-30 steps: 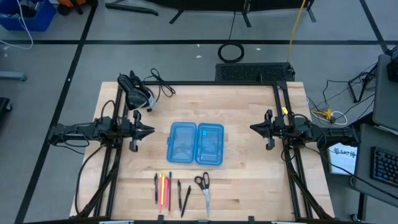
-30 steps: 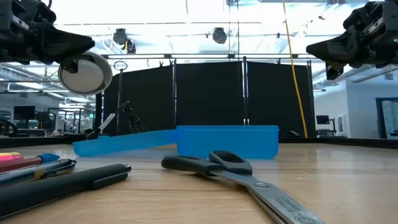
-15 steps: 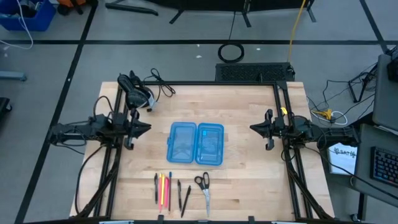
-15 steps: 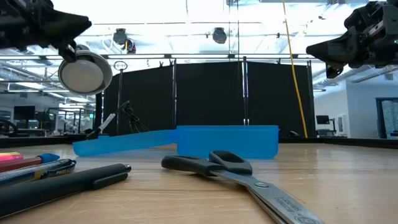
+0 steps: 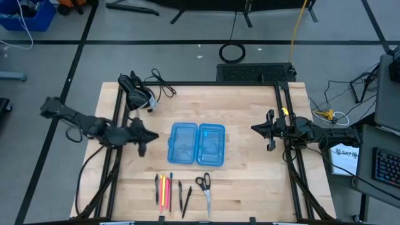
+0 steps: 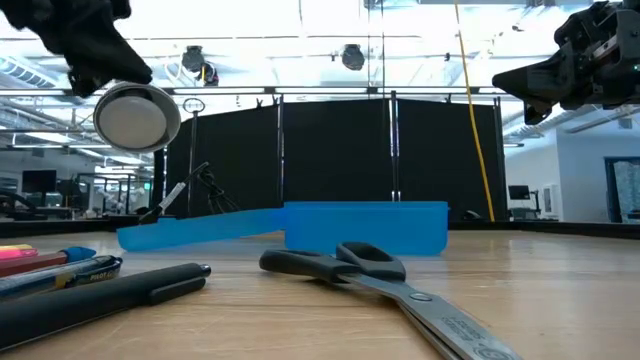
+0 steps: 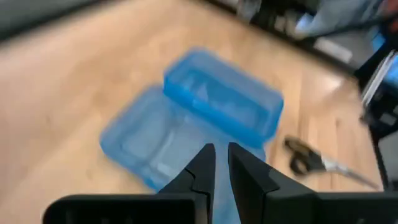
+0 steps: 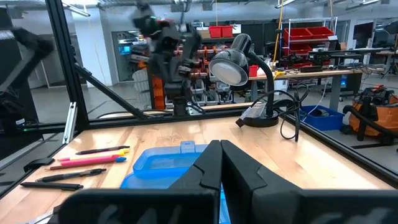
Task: Pick & place school supplies into a supply box
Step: Put the left transparent black pen into the supply box
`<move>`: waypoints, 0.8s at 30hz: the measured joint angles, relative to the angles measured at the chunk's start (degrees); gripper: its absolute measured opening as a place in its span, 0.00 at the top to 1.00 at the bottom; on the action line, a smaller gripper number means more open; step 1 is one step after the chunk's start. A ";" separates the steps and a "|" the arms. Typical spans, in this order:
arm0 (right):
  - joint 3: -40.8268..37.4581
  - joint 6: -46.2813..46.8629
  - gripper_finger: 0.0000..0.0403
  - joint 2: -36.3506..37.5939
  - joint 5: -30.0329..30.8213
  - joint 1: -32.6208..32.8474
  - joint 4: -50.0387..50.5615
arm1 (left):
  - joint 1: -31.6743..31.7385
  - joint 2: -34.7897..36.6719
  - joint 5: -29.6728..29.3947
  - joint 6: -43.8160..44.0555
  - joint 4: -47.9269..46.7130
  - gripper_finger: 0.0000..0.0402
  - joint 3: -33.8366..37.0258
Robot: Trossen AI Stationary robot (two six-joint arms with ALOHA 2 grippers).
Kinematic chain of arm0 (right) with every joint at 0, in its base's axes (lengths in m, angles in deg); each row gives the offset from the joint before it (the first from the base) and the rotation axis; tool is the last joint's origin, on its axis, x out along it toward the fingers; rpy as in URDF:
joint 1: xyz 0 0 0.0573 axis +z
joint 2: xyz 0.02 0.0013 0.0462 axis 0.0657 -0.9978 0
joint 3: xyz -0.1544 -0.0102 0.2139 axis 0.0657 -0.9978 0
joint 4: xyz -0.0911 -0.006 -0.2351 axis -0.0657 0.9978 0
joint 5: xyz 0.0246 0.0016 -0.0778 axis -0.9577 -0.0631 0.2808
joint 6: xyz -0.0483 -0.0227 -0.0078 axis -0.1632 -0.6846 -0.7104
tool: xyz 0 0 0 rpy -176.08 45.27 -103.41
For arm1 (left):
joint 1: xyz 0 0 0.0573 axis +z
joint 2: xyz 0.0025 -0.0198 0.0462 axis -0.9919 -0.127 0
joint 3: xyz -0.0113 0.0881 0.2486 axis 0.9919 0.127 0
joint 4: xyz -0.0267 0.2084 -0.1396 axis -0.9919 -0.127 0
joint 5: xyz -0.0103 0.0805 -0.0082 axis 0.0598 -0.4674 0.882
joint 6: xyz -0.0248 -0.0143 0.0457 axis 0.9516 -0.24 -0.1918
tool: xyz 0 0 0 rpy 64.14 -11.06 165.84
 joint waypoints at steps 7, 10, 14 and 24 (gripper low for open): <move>0.00 -1.99 1.00 -0.02 0.00 0.02 -0.20 | -6.44 -23.60 10.44 22.34 -17.10 0.98 -16.86; 0.00 -4.46 1.00 0.00 0.00 0.02 -0.20 | -8.20 -30.44 15.43 31.62 -19.37 0.95 -21.76; 0.00 -4.72 1.00 -0.02 0.00 0.00 -0.20 | -11.10 -37.67 20.69 43.03 -19.16 0.98 -25.58; 0.02 -3.68 1.00 0.00 0.00 0.00 -0.20 | -18.16 -46.66 20.05 71.74 -24.63 0.87 -27.97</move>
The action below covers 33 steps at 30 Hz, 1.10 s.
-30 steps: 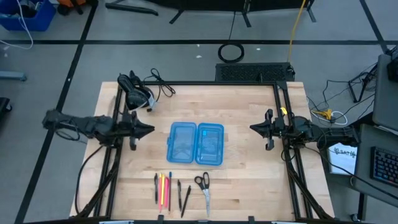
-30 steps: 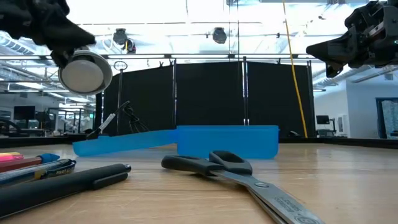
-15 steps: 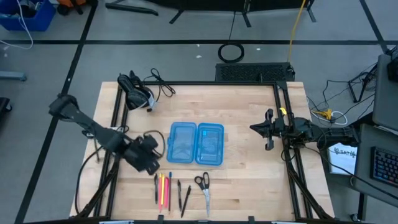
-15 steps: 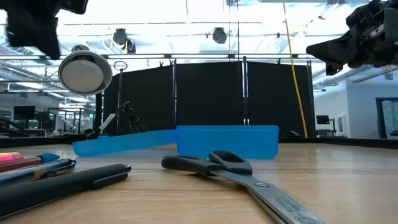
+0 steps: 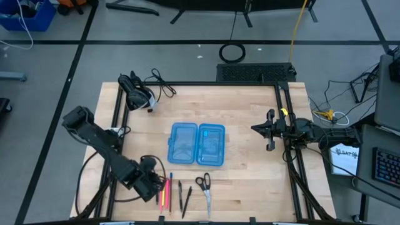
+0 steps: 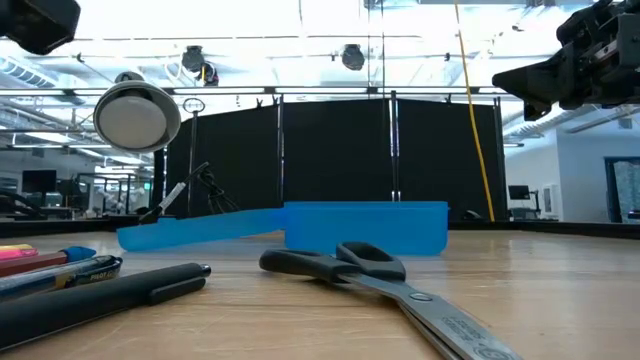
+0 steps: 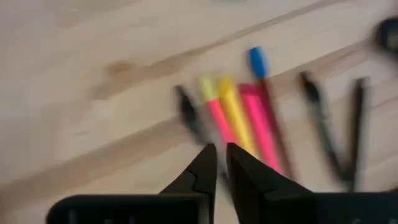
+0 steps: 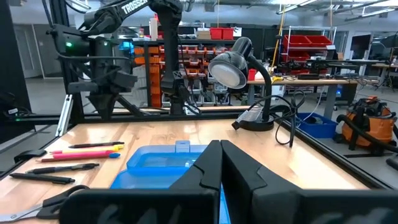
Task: Pick & place school supplies into a supply box
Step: Put the left transparent black pen into the supply box
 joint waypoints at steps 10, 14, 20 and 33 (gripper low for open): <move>0.04 0.02 1.00 0.00 0.01 0.02 -1.79 | 0.53 -3.22 -0.81 4.96 -1.94 0.48 0.01; 0.04 -0.03 1.00 0.00 0.02 0.01 -1.78 | 2.58 -4.66 1.92 3.75 -2.75 0.39 0.03; 0.02 1.18 1.00 0.00 0.02 0.01 -1.75 | 5.05 -5.93 4.10 -2.32 -3.06 0.38 0.03; 0.02 1.31 1.00 0.00 0.00 0.01 -1.71 | 4.52 -6.26 4.87 -2.67 -2.39 0.48 1.75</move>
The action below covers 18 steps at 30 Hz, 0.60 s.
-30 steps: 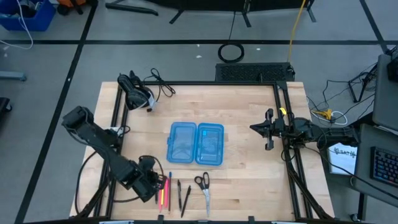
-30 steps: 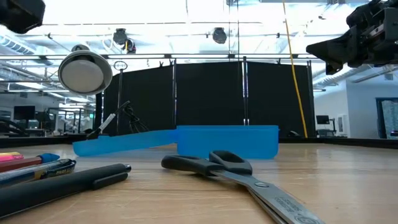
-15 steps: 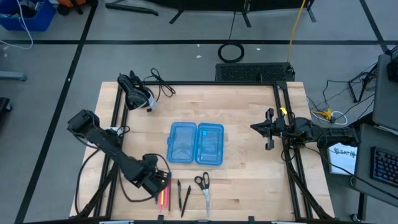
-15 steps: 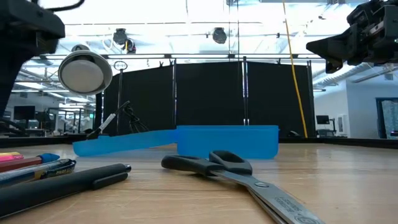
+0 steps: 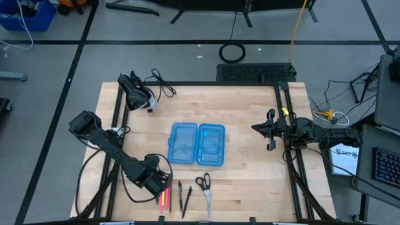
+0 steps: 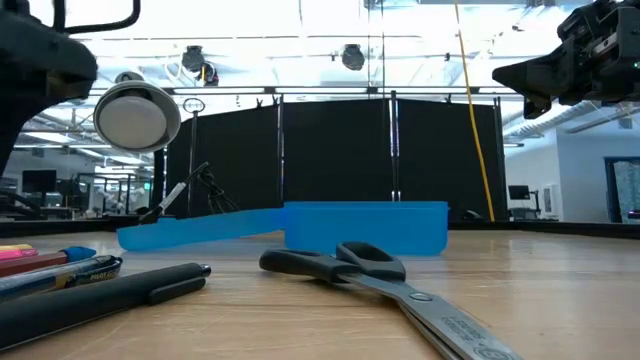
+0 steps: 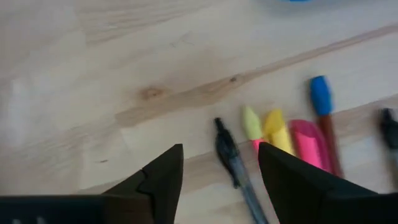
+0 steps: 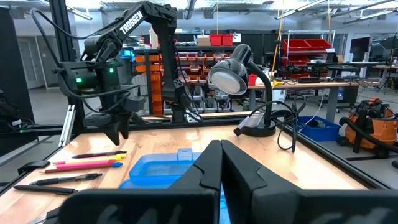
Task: Pick & place school supplies into a supply box
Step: Put the left transparent black pen into the supply box
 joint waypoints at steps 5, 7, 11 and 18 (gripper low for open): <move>0.00 0.02 1.00 0.00 0.00 0.01 -0.01 | -0.43 0.39 1.71 0.37 2.12 0.47 2.03; 0.00 0.02 1.00 0.00 0.00 -0.01 -0.01 | -0.42 0.39 2.00 0.01 4.80 0.46 3.45; 0.00 0.02 1.00 0.00 0.00 0.01 -0.01 | -0.42 0.39 1.87 0.05 9.88 0.44 6.15; 0.00 0.02 1.00 0.00 -0.02 0.01 -0.01 | -0.42 0.39 1.87 0.10 12.22 0.43 7.85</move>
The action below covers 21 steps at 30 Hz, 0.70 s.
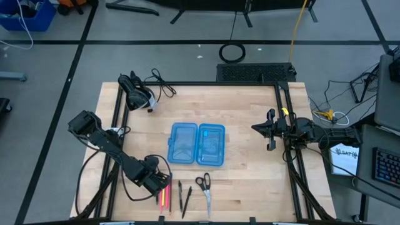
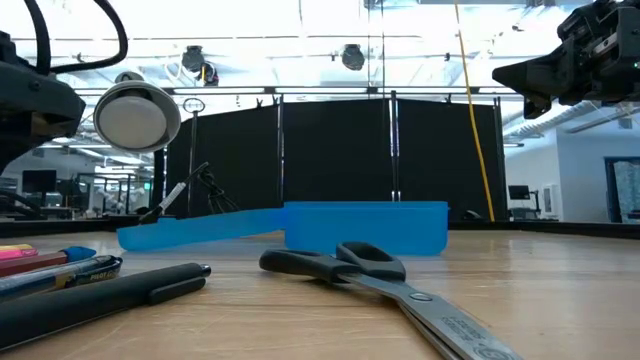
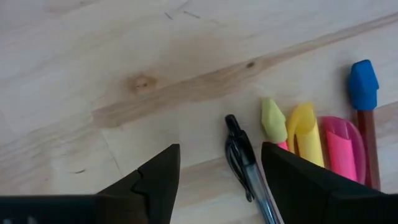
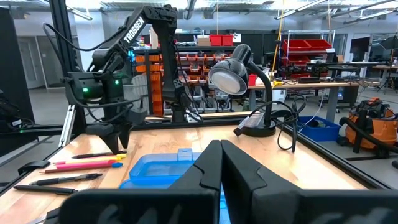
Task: Pick & place school supplies into a supply box
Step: Put the left transparent black pen into the supply box
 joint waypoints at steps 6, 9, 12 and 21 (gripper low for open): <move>-0.06 0.00 1.00 0.00 0.00 0.01 0.02 | 0.49 -0.01 0.13 0.45 2.23 0.43 1.57; -0.04 0.00 1.00 0.00 0.00 0.01 0.02 | 1.13 -0.69 1.01 -0.37 2.70 0.43 1.95; -0.04 0.00 1.00 0.00 0.00 -0.01 0.03 | 2.05 -1.85 2.48 -2.32 3.02 0.43 1.95; -0.04 0.59 1.00 0.00 -0.02 0.01 0.50 | 3.39 -3.34 3.88 -4.42 3.85 0.43 1.73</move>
